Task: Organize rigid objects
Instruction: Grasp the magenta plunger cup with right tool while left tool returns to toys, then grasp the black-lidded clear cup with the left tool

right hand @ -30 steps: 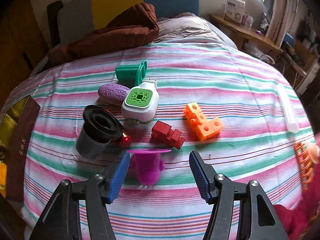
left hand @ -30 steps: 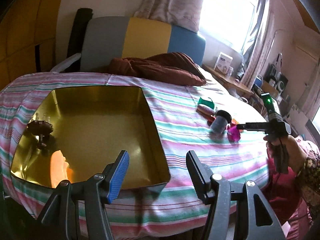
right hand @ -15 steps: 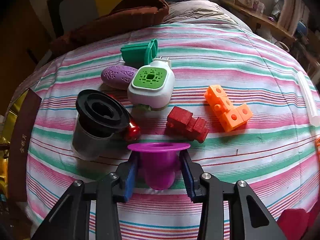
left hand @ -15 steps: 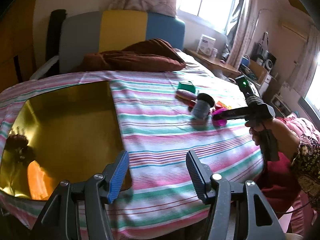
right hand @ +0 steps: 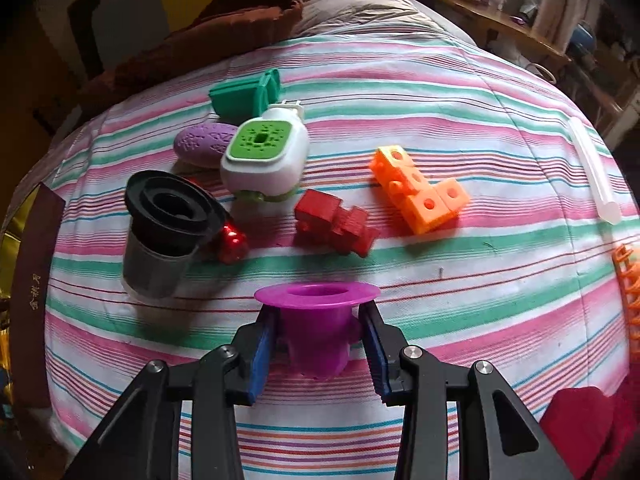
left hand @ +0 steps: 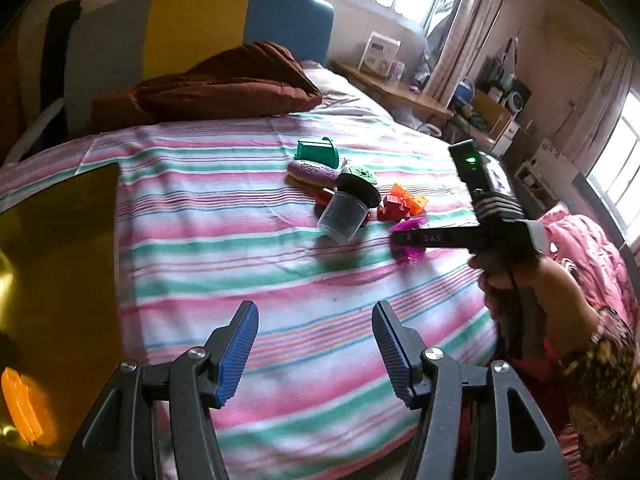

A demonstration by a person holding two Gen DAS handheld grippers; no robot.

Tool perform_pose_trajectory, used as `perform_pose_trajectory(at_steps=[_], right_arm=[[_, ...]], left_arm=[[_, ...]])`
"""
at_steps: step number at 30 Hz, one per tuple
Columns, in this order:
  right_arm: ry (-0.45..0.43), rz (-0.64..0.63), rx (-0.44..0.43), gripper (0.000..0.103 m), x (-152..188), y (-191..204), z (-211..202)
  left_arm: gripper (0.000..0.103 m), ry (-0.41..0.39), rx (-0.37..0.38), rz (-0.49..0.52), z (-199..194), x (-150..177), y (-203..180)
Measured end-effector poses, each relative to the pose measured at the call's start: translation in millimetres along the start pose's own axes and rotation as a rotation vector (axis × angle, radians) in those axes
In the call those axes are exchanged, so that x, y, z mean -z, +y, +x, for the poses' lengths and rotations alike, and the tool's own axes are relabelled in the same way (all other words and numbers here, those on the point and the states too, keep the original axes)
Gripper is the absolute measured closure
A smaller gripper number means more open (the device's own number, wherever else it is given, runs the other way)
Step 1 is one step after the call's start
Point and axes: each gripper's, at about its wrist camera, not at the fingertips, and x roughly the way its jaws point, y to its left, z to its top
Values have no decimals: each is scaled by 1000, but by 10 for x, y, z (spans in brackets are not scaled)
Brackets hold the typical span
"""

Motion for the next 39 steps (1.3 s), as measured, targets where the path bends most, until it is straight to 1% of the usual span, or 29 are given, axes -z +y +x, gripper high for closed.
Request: perform_pose_trajectory(at_steps=[2, 4, 6, 10, 11, 14, 16, 18, 20, 22, 23, 24, 26, 29, 31, 33, 39], right_arm=[[6, 18, -8, 62, 0, -51, -7], [23, 44, -12, 64, 10, -101, 8], [30, 55, -18, 64, 18, -132, 11], [27, 71, -30, 65, 26, -169, -18], [25, 76, -34, 65, 24, -182, -23], [26, 100, -56, 65, 26, -232, -30], [28, 116, -73, 65, 31, -277, -45], [29, 130, -87, 65, 38, -309, -56], [32, 134, -92, 65, 7, -299, -56], [33, 138, -96, 65, 16, -314, -69], [34, 139, -97, 65, 20, -317, -71], [34, 139, -97, 65, 23, -313, -72], [34, 133, -92, 65, 30, -306, -76], [33, 131, -92, 65, 13, -295, -62], [33, 138, -98, 65, 2, -307, -52], [31, 142, -101, 65, 8, -314, -66], [22, 135, -101, 65, -18, -288, -55]], left_arm=[[43, 35, 5, 2, 164, -106, -45], [39, 70, 0, 11, 363, -215, -89], [39, 100, -27, 25, 543, -309, -131], [39, 112, -63, 78, 883, -495, -238], [39, 113, -56, 83, 938, -530, -248], [39, 104, -69, 118, 1124, -641, -323], [39, 89, -94, 152, 1223, -691, -386], [39, 91, -94, 173, 1317, -729, -435], [39, 98, -110, 175, 1417, -764, -445], [39, 101, -86, 163, 1478, -775, -445], [39, 99, -88, 162, 1506, -765, -451], [40, 97, -93, 163, 1534, -756, -450], [51, 79, -69, 159, 1570, -720, -439], [53, 24, -55, 180, 1548, -649, -416], [56, -11, -74, 196, 1513, -561, -388], [60, -30, -94, 204, 1494, -491, -369], [60, -61, -97, 168, 1378, -384, -284]])
